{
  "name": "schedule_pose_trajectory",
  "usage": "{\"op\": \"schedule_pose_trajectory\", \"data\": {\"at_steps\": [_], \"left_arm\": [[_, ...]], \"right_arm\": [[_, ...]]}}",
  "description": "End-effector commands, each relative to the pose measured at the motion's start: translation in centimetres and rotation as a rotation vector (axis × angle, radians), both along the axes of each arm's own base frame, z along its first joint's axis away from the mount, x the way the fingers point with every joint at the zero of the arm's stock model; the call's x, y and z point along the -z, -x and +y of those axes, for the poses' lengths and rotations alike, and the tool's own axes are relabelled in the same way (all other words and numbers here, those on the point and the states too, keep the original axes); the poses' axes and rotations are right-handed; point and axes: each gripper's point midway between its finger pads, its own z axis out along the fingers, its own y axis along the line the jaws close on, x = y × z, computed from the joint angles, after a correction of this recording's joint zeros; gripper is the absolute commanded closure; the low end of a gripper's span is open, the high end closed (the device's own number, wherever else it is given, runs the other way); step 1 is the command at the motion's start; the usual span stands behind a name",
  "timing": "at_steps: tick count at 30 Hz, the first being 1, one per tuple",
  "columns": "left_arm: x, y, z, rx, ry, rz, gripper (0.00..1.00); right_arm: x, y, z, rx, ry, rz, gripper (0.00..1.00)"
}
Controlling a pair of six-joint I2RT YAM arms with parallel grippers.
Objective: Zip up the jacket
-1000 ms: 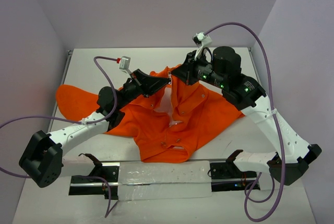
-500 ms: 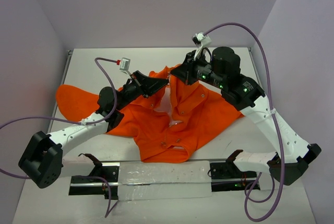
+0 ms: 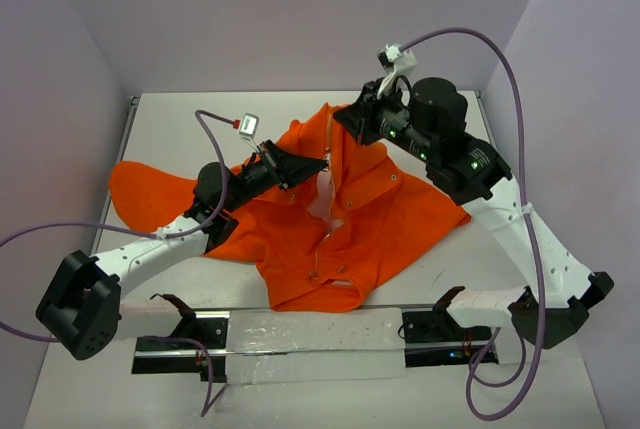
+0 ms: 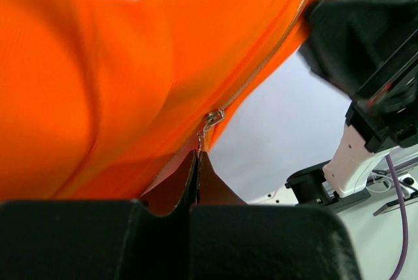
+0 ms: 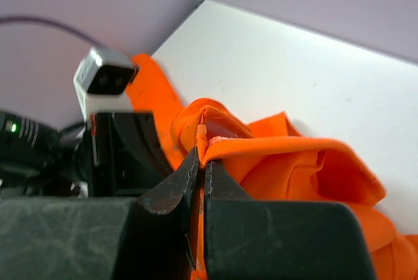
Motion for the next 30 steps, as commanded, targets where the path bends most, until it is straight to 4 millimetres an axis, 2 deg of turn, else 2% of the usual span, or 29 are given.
{"op": "schedule_pose_trajectory", "data": {"at_steps": [1, 6, 10, 13, 15, 18, 21, 22, 26, 28, 29, 30], "left_arm": [[1.3, 1.3, -0.1, 0.034, -0.057, 0.086, 1.0], [3.4, 2.6, 0.6, 0.003, -0.132, 0.166, 1.0], [6.8, 4.4, 1.3, 0.003, -0.207, 0.267, 1.0], [9.0, 5.7, 1.9, -0.001, -0.239, 0.326, 1.0], [10.1, 6.5, 2.1, 0.002, -0.253, 0.355, 1.0], [12.3, 8.0, 2.5, -0.002, -0.303, 0.399, 1.0], [15.5, 10.4, 3.1, 0.046, -0.359, 0.482, 1.0], [15.9, 10.9, 3.2, 0.053, -0.36, 0.494, 1.0], [19.0, 14.5, 4.4, 0.082, -0.416, 0.59, 1.0], [19.7, 15.4, 5.1, 0.08, -0.427, 0.619, 1.0], [19.1, 15.8, 5.5, 0.079, -0.402, 0.615, 1.0], [20.6, 16.5, 6.3, 0.069, -0.453, 0.656, 1.0]], "right_arm": [[-10.9, -1.6, -2.0, 0.128, -0.144, -0.287, 1.0], [-14.2, -4.5, -3.1, 0.245, -0.153, -0.352, 1.0], [-17.7, -7.1, -4.3, 0.318, -0.206, -0.399, 1.0], [-19.4, -8.9, -5.8, 0.377, -0.237, -0.424, 1.0], [-20.1, -9.7, -6.3, 0.41, -0.249, -0.437, 1.0], [-21.2, -11.1, -8.2, 0.496, -0.281, -0.458, 1.0], [-21.9, -11.9, -10.0, 0.554, -0.313, -0.459, 1.0], [-22.2, -12.0, -10.5, 0.567, -0.321, -0.464, 1.0], [-22.6, -12.9, -12.8, 0.625, -0.343, -0.474, 1.0], [-22.6, -13.0, -13.3, 0.631, -0.343, -0.475, 1.0], [-22.3, -13.2, -13.5, 0.636, -0.338, -0.474, 1.0], [-22.4, -13.1, -13.7, 0.64, -0.34, -0.474, 1.0]]}}
